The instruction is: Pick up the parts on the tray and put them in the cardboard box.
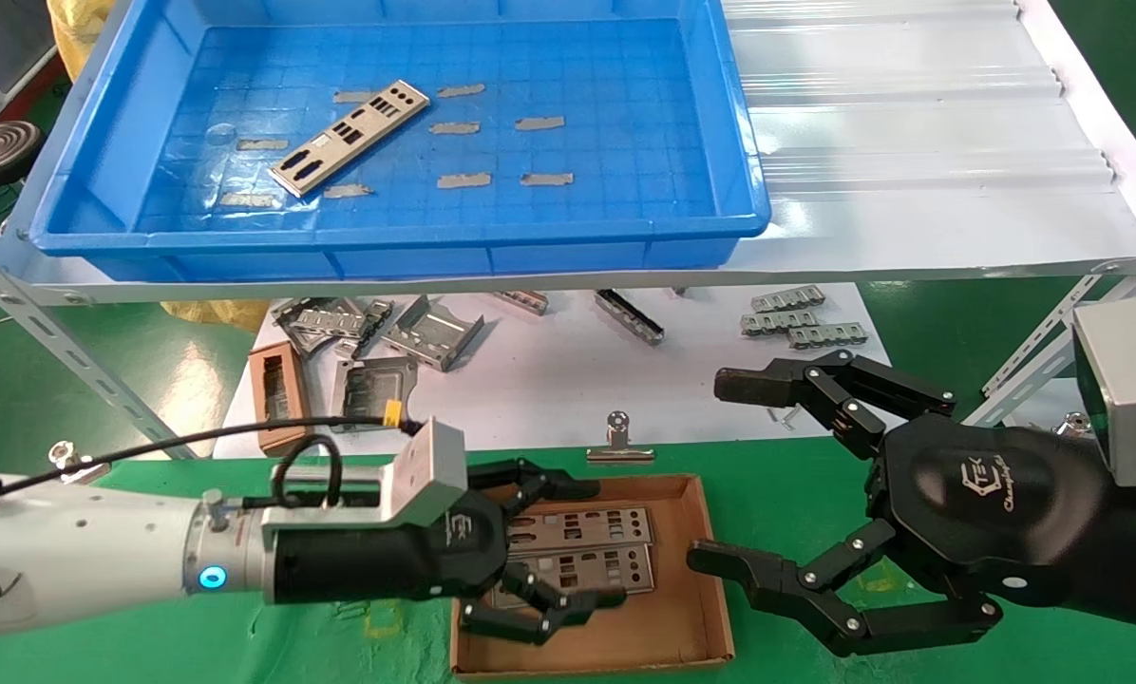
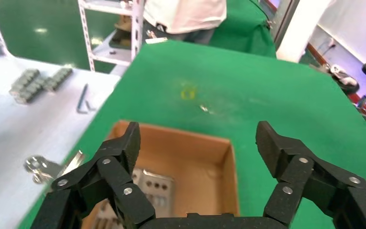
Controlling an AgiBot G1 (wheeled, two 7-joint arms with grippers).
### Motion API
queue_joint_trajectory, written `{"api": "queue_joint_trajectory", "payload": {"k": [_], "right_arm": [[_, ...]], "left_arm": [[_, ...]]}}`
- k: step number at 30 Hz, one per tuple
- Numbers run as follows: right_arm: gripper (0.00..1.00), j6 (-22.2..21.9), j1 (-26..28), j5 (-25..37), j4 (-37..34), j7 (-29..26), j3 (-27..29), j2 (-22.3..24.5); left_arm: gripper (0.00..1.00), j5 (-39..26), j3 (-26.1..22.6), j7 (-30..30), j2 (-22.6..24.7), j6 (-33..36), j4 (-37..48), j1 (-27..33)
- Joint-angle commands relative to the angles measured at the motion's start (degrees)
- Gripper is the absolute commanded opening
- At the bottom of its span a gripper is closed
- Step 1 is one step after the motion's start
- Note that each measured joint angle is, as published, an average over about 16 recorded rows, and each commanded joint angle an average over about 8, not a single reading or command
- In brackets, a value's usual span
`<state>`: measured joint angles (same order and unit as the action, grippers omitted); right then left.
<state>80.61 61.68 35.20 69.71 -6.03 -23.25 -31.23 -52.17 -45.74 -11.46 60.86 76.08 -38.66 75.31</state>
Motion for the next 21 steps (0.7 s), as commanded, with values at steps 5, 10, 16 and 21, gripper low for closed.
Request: {"api": "queue_joint_trajectory", "payload": {"k": [5, 10, 16, 21], "right_arm": [[1.0, -0.01, 0.0, 0.0, 0.0, 0.0, 0.0, 0.0], [1.0, 0.0, -0.01, 0.0, 0.0, 0.0, 0.0, 0.0], [1.0, 0.0, -0.01, 0.0, -0.01, 0.0, 0.0, 0.0], [1.0, 0.0, -0.01, 0.0, -0.01, 0.0, 0.0, 0.0]], "left_arm": [[1.0, 1.66, 0.29, 0.94, -0.54, 1.96, 0.48, -0.42], [1.0, 1.06, 0.63, 1.04, -0.7, 1.39, -0.17, -0.6], [1.0, 1.88, 2.95, 2.71, -2.73, 2.1, -2.9, -1.66], [1.0, 2.65, 5.41, 4.5, -4.85, 2.79, -5.84, -2.76]]}}
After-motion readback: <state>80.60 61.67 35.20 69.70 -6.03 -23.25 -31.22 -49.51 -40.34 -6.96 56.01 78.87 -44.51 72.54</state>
